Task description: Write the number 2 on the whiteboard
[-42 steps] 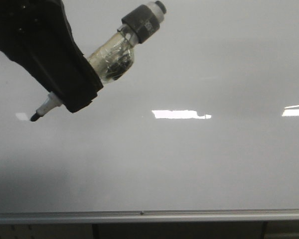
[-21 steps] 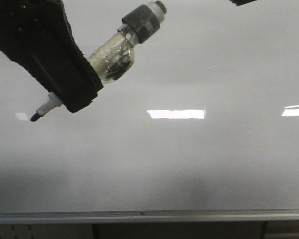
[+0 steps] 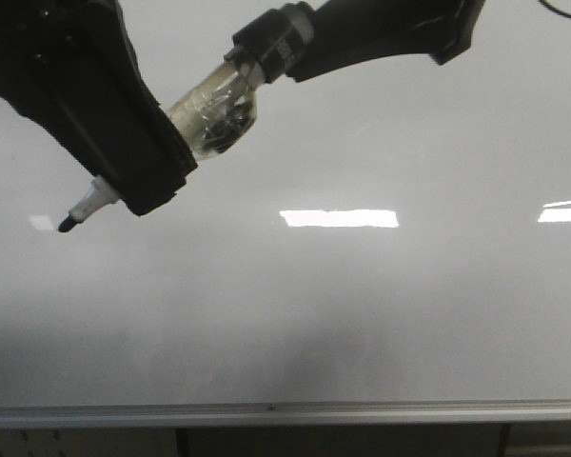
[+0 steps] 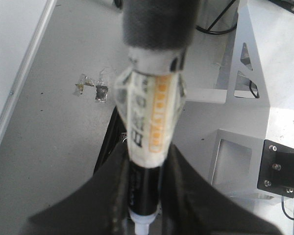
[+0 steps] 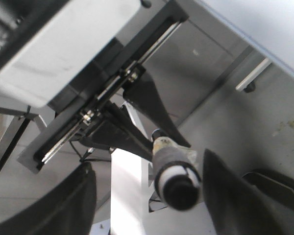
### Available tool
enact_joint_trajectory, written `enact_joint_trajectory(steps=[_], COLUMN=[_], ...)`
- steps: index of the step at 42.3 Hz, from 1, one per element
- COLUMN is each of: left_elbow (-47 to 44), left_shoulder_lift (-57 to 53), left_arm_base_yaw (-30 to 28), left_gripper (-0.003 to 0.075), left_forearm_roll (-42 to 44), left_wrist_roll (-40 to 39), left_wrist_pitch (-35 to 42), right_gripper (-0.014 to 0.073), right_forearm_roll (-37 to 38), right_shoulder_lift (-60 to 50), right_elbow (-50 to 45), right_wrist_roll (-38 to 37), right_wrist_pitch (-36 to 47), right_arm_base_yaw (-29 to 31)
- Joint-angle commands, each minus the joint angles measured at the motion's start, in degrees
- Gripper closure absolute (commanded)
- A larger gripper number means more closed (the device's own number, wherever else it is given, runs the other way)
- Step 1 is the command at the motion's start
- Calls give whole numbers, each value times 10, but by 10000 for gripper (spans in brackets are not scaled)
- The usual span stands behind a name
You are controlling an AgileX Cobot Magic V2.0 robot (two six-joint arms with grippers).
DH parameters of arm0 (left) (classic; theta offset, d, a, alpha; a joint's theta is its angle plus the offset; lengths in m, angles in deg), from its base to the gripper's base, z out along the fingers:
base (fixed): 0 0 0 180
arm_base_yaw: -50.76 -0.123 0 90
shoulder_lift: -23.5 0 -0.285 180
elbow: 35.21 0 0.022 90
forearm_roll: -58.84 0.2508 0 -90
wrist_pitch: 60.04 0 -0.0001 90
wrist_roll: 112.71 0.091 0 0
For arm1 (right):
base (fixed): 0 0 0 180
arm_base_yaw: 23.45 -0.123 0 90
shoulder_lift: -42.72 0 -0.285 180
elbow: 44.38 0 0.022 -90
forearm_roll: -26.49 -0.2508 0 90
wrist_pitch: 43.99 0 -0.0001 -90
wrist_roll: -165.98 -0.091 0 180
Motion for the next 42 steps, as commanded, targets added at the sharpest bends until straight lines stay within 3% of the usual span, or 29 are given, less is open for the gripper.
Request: enact_joint_trajectory(steps=[1,10,12,23,28,38,42], left_elbow=[17,17,17,17,17,17,17], left_shoulder_lift=[-23,-23,-23,-23,-23,-23,-23], left_arm_base_yaw=[4,4,4,4,4,4,4], left_gripper=[739,740,740,739,739,730,646], left_forearm_roll=[-33,-33,-33,-33,-33,-35,-42], left_wrist_roll=[1,1,1,1,1,1,1], left_wrist_pitch=[-28,-28,-28,-28,-28,-28,-28], right_gripper=[101,106,140,550,682,711,711], right_forearm_roll=[-45,-49,-49,-49,-49,-49,-49], right_shoulder_lift=[-3,7,7,7,7,7,7], right_elbow=[20,20,20,20,20,20,20], right_wrist_roll=[8,8,8,8,8,8,8], right_wrist_pitch=[-37,-8,-10,-9,-5,11,11], right_arm_base_yaw=[-22,-50,-50,-50,-50,-50,-50])
